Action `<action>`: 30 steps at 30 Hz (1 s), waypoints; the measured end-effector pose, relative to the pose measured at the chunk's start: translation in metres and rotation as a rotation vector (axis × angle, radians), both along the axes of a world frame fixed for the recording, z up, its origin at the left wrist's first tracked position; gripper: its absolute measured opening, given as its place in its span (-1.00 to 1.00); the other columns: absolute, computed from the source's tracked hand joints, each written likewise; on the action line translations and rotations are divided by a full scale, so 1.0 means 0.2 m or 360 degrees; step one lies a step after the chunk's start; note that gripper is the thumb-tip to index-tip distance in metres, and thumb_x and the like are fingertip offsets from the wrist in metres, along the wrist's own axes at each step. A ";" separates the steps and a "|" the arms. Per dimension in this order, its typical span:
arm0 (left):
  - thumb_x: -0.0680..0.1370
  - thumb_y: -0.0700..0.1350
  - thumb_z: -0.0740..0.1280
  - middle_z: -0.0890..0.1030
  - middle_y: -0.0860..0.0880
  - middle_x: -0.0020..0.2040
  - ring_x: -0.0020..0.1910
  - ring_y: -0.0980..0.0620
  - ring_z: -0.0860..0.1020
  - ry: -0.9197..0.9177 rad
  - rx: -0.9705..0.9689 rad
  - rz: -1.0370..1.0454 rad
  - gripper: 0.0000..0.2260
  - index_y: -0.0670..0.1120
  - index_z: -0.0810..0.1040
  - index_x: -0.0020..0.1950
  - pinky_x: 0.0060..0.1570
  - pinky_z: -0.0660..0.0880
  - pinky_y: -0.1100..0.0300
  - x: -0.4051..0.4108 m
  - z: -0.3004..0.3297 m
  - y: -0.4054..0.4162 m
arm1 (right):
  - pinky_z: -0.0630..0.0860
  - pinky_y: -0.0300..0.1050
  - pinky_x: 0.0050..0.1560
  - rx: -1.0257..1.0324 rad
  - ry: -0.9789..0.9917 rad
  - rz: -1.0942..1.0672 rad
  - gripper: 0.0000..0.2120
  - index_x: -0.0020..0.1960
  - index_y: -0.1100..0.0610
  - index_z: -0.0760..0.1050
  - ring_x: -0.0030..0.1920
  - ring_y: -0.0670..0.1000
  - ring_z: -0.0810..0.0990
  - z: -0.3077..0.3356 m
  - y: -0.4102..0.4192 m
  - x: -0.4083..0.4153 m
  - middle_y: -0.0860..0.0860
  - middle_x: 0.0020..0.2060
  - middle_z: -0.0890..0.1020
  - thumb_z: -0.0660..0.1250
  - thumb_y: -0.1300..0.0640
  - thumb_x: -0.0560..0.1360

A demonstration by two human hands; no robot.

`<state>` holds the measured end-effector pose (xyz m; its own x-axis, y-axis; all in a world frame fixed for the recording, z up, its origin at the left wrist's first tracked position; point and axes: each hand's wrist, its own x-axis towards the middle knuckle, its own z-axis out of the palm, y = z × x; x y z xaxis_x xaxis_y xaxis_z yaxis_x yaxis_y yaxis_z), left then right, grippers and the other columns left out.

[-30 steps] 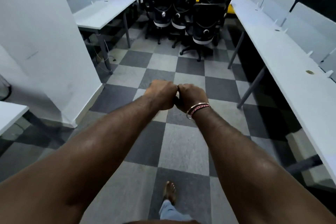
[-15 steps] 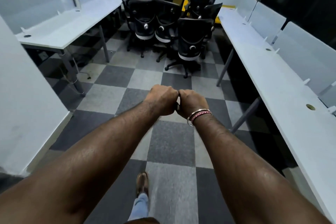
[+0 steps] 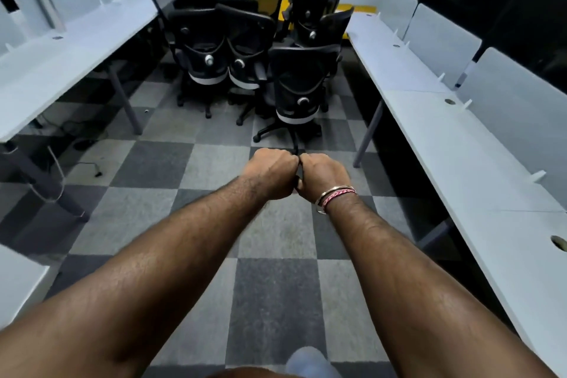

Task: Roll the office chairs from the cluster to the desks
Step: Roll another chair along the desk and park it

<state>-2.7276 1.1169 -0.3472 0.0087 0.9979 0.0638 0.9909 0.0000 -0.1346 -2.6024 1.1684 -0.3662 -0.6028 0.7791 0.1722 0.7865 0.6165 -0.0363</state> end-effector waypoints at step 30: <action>0.53 0.03 0.31 0.66 0.05 -0.04 -0.07 -0.05 0.67 -0.0143 -0.0188 0.0083 -0.79 0.04 0.62 0.12 -0.20 0.53 0.06 -0.66 -0.33 3.86 | 0.49 -0.05 -0.14 -0.0199 -0.0105 0.0072 -0.78 0.07 0.09 0.52 0.03 0.15 0.62 -0.27 3.82 -0.69 0.04 -0.03 0.65 0.27 0.10 0.45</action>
